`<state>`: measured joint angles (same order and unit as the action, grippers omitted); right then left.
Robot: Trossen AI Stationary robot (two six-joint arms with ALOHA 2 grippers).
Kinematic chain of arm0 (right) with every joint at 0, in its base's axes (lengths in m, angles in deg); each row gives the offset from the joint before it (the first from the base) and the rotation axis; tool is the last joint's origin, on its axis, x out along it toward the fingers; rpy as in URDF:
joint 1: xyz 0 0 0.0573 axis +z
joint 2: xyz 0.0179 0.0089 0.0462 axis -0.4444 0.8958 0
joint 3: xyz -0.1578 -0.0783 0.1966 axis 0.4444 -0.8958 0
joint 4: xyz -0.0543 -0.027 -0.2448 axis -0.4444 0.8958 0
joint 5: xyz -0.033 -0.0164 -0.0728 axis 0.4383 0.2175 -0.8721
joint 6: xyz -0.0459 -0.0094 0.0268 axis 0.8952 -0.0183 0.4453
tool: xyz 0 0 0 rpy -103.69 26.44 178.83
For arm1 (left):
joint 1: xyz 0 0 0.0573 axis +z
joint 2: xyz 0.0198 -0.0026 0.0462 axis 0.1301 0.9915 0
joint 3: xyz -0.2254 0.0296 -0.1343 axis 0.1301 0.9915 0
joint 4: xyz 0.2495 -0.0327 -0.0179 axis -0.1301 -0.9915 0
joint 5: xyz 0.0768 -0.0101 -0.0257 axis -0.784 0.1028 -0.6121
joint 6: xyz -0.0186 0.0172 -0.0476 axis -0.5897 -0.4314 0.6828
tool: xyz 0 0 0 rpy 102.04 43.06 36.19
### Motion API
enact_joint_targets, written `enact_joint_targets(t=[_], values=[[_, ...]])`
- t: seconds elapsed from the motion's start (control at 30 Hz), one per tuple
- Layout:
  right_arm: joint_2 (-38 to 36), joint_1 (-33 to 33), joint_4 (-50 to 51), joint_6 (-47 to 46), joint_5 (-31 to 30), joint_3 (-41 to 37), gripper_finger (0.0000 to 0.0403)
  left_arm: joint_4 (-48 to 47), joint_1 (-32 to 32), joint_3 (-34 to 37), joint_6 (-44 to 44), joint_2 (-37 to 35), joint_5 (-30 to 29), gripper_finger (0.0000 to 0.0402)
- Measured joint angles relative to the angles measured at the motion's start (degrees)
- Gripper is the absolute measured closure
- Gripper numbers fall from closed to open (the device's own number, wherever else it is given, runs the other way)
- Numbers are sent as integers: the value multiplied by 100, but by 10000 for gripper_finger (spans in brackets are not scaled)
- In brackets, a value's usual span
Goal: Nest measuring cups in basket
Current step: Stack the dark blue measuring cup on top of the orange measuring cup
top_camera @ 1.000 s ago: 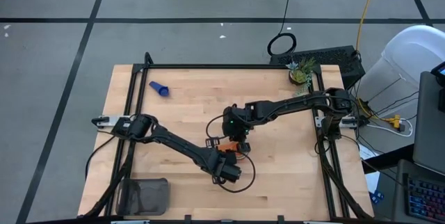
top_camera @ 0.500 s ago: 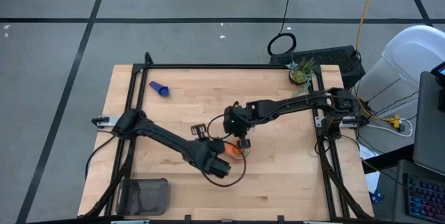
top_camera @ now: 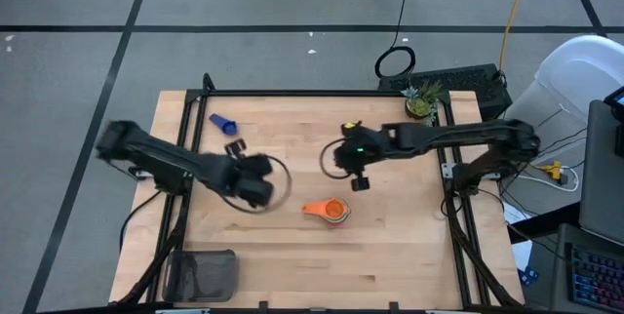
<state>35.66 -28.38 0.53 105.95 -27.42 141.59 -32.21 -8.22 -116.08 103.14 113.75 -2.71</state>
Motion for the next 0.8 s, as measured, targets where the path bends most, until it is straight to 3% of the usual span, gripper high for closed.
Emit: enact_joint_targets(t=[0.17, 0.3, 0.53, 0.8], values=[[-961, -7, -283, -263, -1, -829, 269, 351, 469, 1180, -768, -1383, 382, 314], [-1676, -7, -575, -765, 1, -1633, 221, 392, 913, 1819, -1349, -1878, 1073, 276], [-2590, 226, -1009, -1734, 1, -2803, 178, 1045, 1376, 2248, -2119, -1856, 1298, 217], [-2868, 586, -1300, -2039, 1, -3064, 179, 1089, 2523, 2258, -2083, -1451, 928, 204]])
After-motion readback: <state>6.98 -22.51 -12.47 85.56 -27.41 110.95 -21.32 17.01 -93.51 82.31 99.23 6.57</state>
